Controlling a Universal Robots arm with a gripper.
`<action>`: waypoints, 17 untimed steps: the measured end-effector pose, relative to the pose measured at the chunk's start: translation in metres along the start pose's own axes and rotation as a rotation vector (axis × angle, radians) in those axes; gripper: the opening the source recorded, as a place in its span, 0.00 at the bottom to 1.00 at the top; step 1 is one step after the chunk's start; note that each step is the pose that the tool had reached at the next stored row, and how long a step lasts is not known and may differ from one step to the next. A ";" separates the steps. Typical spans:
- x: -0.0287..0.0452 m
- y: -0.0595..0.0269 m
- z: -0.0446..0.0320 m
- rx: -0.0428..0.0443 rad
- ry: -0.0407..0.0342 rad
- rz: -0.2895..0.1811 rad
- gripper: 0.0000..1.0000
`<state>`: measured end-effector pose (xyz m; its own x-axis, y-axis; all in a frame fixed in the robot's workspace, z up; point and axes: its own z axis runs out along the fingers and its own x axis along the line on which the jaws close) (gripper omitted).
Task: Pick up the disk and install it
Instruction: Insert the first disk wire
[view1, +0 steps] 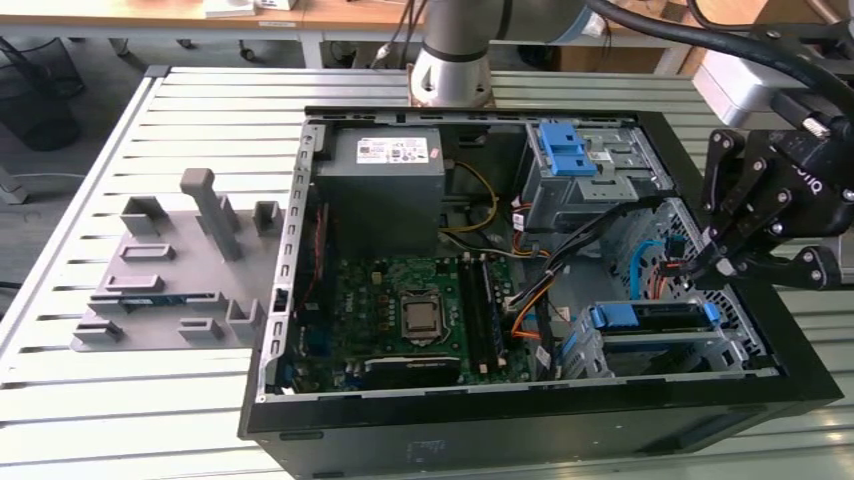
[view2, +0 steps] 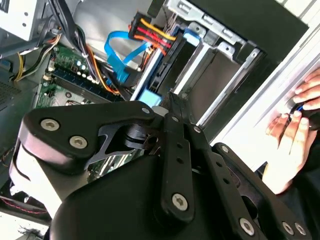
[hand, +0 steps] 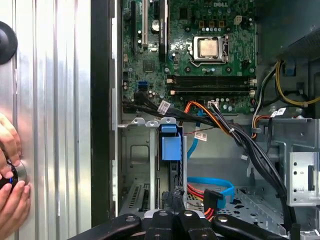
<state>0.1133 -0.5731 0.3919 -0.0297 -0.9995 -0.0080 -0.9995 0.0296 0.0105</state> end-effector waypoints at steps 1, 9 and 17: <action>-0.0001 -0.0029 0.0001 0.0000 0.0000 0.000 0.11; -0.0061 -0.0209 0.0027 0.0000 0.0000 -0.003 0.11; -0.0098 -0.0244 0.0041 0.0000 0.0000 -0.003 0.11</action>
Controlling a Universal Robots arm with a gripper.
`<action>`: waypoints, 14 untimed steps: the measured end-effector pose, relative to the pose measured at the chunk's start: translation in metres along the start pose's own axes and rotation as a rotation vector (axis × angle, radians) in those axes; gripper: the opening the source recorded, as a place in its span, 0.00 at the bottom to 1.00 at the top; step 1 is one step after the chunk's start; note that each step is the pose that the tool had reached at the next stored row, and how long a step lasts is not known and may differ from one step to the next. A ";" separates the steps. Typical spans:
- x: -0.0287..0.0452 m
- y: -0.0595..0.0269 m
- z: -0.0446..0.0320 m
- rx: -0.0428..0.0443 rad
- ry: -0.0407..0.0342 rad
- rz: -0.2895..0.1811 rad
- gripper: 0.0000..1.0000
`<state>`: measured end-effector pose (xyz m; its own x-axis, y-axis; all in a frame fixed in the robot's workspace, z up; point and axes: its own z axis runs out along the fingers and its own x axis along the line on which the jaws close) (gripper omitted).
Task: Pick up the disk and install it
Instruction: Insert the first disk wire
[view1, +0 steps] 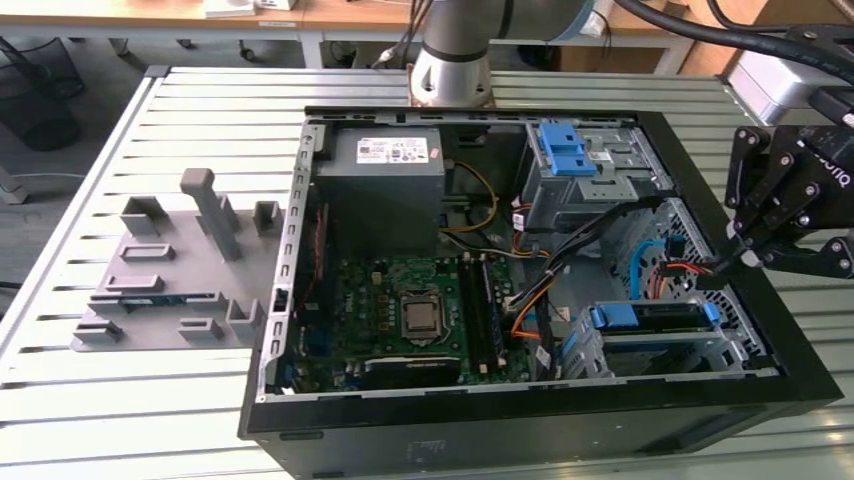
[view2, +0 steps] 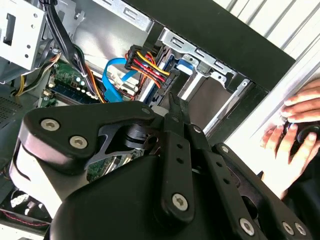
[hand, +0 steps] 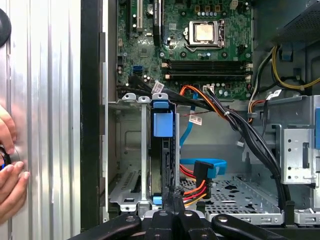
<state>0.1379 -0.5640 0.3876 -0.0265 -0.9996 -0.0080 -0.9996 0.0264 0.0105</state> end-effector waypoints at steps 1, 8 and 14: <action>0.0000 0.0000 0.0000 0.0000 0.0000 0.000 0.11; -0.0006 -0.0001 0.0059 0.0015 0.0102 0.000 0.18; -0.0046 0.0000 0.0141 0.0017 0.0140 0.000 0.25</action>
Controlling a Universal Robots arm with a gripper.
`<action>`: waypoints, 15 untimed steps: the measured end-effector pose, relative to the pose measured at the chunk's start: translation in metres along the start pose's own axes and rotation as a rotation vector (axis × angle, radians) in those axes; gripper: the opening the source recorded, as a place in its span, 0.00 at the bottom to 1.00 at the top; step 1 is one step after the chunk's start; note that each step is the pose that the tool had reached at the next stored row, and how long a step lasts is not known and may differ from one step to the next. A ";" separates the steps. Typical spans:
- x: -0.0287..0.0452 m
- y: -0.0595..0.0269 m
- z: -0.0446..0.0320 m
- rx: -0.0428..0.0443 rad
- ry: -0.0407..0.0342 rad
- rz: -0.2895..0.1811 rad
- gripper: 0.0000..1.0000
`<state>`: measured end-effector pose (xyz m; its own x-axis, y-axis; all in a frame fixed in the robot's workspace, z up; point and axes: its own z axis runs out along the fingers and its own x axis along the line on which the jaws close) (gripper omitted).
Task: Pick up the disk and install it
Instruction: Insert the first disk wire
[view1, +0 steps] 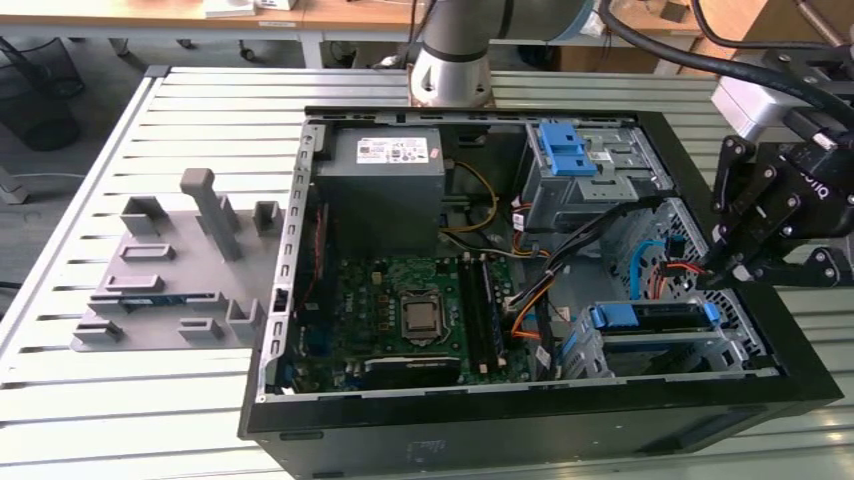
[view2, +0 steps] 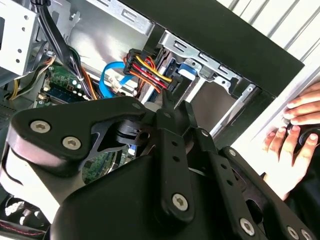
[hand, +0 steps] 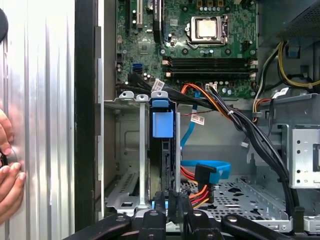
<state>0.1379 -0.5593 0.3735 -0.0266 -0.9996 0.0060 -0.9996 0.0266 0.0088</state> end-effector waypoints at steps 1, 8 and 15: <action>-0.0012 0.0000 0.0010 0.0000 -0.0001 0.000 0.25; -0.0038 0.0000 0.0072 0.0012 0.0166 0.001 0.25; -0.0055 0.0000 0.0083 0.0014 0.0199 0.001 0.25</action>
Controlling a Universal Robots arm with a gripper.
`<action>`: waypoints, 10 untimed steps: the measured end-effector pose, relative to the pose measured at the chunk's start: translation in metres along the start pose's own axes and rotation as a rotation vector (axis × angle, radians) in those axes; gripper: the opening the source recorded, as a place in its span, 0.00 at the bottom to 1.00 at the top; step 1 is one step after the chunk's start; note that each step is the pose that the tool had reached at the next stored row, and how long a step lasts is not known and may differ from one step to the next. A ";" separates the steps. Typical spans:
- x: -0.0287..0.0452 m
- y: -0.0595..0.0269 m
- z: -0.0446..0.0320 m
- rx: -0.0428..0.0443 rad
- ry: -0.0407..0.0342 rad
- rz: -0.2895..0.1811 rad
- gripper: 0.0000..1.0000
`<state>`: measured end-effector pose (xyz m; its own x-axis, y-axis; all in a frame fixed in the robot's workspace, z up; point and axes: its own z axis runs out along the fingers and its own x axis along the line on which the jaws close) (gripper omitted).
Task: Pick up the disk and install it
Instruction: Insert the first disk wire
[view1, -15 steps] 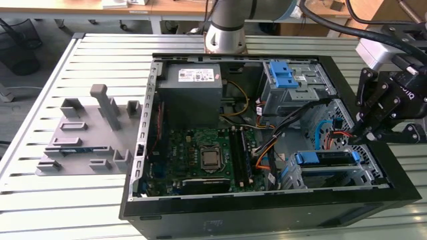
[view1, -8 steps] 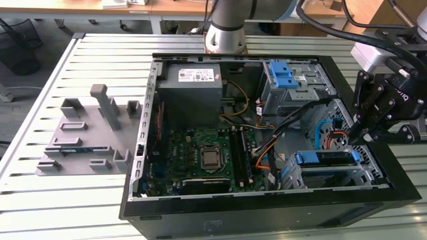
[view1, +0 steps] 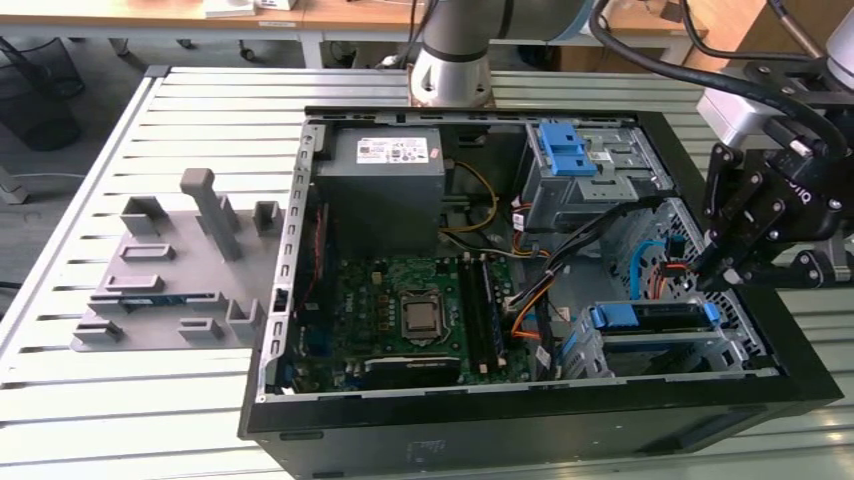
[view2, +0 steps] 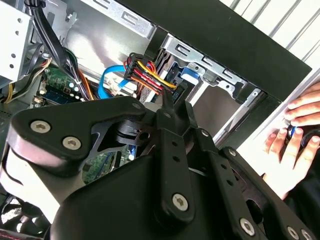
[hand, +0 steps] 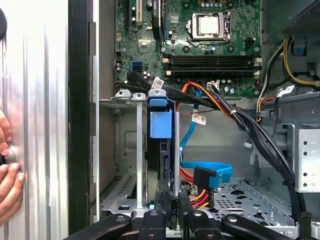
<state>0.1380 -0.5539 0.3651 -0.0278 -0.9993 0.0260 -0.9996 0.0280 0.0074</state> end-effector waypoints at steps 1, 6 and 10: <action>-0.0001 0.0000 -0.0010 0.0000 0.0001 0.000 0.25; -0.0044 -0.0014 -0.0020 0.0006 0.0322 0.000 0.25; -0.0055 -0.0024 -0.0018 0.0015 0.0342 0.001 0.25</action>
<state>0.1405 -0.5484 0.3668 -0.0282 -0.9978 0.0601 -0.9996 0.0286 0.0059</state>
